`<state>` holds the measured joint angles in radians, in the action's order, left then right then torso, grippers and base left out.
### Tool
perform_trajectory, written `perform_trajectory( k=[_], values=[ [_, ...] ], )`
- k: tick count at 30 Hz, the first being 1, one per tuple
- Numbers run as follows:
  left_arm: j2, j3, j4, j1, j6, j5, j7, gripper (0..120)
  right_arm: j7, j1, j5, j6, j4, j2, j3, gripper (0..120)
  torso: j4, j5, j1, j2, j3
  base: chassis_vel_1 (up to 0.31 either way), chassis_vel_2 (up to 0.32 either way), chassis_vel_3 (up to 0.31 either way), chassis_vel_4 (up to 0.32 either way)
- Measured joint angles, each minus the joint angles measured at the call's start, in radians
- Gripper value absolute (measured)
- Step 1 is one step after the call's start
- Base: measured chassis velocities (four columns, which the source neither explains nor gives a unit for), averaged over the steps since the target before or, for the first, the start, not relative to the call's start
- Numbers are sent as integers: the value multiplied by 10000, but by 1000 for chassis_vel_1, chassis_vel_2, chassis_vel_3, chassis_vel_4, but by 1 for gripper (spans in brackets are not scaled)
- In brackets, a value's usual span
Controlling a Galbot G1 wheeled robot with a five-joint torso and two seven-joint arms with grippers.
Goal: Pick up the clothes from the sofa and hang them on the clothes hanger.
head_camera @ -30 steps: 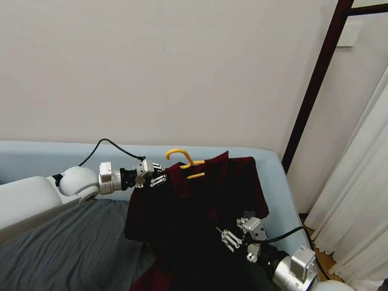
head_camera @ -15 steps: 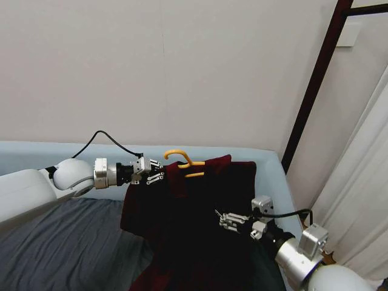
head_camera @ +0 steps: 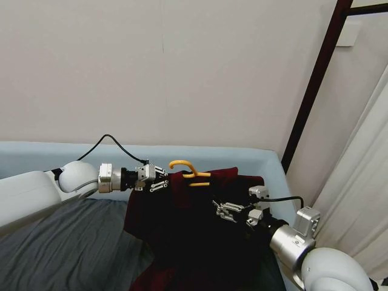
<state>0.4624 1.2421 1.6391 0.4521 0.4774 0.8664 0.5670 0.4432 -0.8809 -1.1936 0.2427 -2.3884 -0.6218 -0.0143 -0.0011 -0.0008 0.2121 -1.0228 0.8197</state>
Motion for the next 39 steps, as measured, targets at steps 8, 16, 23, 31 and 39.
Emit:
perform_trajectory(
  k=[8,16,23,31,39],
  values=[
    [105,-84,-44,-2,-6,82,-23,1,-17,57,31,-20,86,-39,-76,57,-2,0,0,0,0,0,0,0,0],
    [64,-71,-35,52,-27,147,-19,1,-114,-6,263,-291,57,15,-122,24,-2,0,0,0,0,0,0,0,0],
    [-29,-93,49,-12,-29,254,-21,1,-180,-214,446,-342,-28,56,-93,4,0,0,0,0,-1,0,0,0,0],
    [-41,-143,-90,77,-130,489,-25,1,-569,-985,1484,-568,-482,330,-111,0,-1,0,0,0,-1,0,0,0,0],
    [53,-148,-212,153,-254,494,-94,1,-1245,-1821,2795,-704,-992,441,-150,0,-1,0,-1,0,-1,0,0,0,0]
  ],
)
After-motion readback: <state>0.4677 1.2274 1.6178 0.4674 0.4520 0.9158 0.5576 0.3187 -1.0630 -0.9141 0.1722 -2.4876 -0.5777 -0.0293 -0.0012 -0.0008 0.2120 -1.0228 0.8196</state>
